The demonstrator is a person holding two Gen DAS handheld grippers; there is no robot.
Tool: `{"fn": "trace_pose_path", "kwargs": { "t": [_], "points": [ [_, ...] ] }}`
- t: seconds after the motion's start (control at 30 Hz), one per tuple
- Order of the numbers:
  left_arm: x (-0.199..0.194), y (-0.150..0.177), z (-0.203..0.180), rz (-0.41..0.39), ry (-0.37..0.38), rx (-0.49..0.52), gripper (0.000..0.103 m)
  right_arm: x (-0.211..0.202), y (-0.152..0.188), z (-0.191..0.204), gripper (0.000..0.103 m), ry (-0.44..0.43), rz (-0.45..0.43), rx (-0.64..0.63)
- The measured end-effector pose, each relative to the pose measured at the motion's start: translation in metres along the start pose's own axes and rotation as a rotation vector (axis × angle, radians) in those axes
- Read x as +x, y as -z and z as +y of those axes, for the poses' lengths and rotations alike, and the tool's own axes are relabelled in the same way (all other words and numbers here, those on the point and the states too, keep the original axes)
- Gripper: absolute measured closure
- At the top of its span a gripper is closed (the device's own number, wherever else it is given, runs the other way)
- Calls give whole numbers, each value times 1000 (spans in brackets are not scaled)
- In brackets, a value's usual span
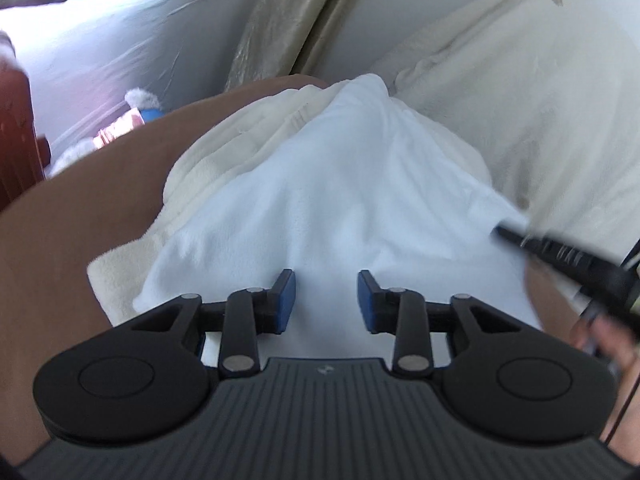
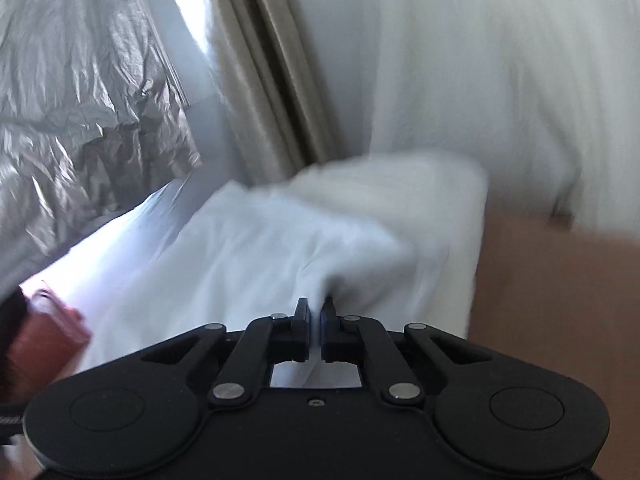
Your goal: Fold clothes
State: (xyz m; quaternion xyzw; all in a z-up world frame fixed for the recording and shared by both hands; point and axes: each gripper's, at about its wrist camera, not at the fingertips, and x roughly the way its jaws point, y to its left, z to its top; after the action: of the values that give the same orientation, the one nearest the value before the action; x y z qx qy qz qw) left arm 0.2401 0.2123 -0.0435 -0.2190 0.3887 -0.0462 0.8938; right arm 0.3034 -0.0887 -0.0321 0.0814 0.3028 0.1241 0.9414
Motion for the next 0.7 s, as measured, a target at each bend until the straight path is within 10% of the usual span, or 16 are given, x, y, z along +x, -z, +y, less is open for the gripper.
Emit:
{"fn": "trace_pose_path", "kwargs": {
  "t": [0.1,0.2,0.27,0.4,0.63,0.7],
  "points": [
    [5,4,-16,42,5,140,72,-17,-4,11,99,73,-100,-135],
    [13,13,-31,82,-36,243,72,23,6,-8,98,140,103,-137],
    [3,14,-36,76,-16,260,72,22,5,-16,63,203,94,-104],
    [-16,13,-37,54,219,175,71,2,-10,-32,59,229,71,117],
    [1,15,-51,52,314,163,69,-8,-21,-7,58,-101,-29,-75],
    [9,20,-56,94,289,189,69,8,-17,0,58,-77,10,-162]
  ]
}}
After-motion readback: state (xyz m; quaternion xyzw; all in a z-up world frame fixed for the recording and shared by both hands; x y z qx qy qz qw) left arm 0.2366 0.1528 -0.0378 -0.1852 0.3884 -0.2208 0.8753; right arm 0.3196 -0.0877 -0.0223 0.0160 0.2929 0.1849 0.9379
